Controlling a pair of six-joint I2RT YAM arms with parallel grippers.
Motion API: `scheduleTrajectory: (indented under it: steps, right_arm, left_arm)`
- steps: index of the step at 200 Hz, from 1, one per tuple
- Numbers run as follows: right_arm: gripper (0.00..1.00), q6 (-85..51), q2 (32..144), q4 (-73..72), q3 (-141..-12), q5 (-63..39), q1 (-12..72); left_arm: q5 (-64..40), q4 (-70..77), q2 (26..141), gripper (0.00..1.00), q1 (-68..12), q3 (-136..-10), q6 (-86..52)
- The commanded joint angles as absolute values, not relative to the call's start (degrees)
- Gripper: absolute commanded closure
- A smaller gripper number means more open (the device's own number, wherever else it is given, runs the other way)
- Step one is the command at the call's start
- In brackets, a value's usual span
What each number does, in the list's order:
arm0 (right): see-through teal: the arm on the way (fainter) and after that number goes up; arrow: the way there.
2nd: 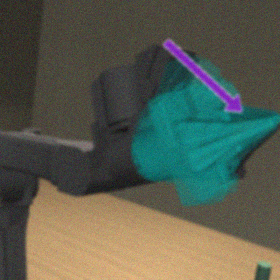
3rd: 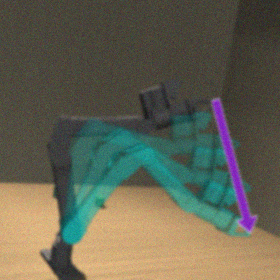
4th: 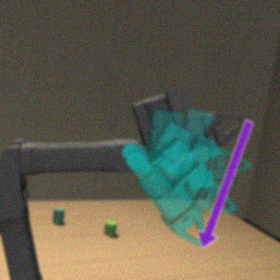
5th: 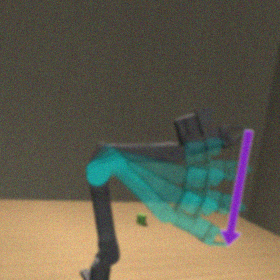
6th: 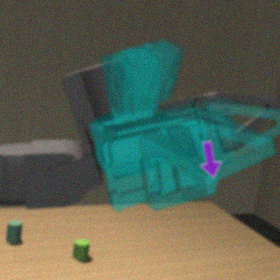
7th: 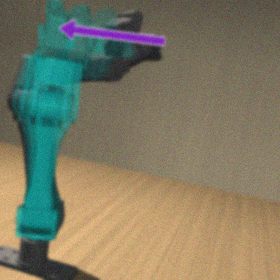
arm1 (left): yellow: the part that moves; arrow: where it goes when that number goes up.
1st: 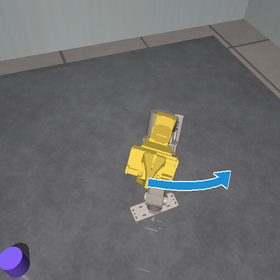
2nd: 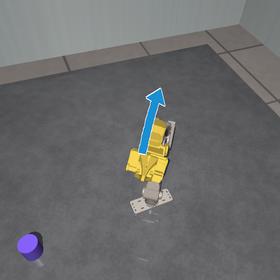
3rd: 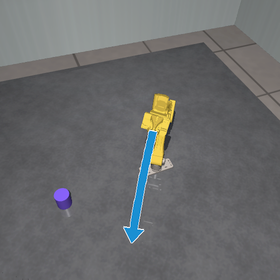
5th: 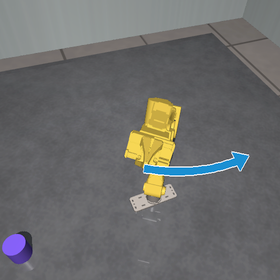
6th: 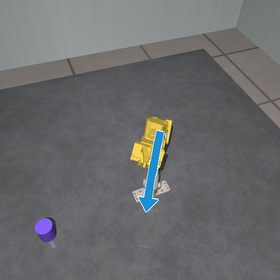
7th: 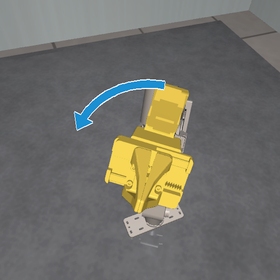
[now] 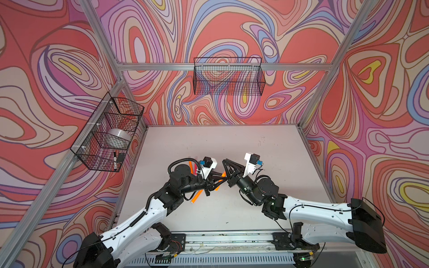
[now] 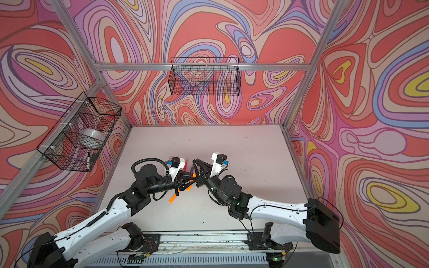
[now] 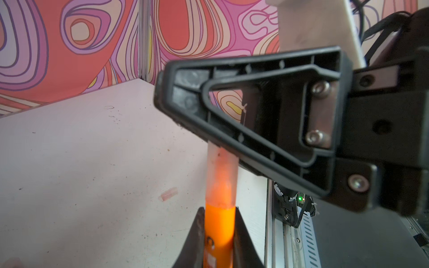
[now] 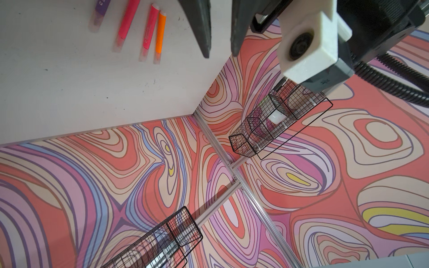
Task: Insert pens into pen caps
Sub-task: Put on the pen cap to the pen, then place the pen at the center of the table.
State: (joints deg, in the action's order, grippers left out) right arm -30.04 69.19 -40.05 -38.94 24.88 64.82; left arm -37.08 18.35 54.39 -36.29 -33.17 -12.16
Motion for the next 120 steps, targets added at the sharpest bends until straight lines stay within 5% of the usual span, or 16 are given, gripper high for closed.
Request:
scheduleTrajectory:
  steps: [1, 38, 120]
  right_arm:
    - [0.74, -28.05, 68.78, -23.37, -39.83, 18.39, 70.47]
    - [0.37, -24.14, 66.37, -18.45, -44.35, 20.80, 70.47]
    - [0.32, -26.88, 59.05, -10.94, -40.47, 30.99, 70.41]
  left_arm:
    - [-20.62, 34.67, 54.18, 1.00, -31.03, -34.37, -15.40]
    - [-19.70, 37.87, 56.72, 1.00, -31.03, -30.06, -15.73]
    - [-9.32, 31.83, 77.68, 1.00, -31.03, -28.79, -22.61]
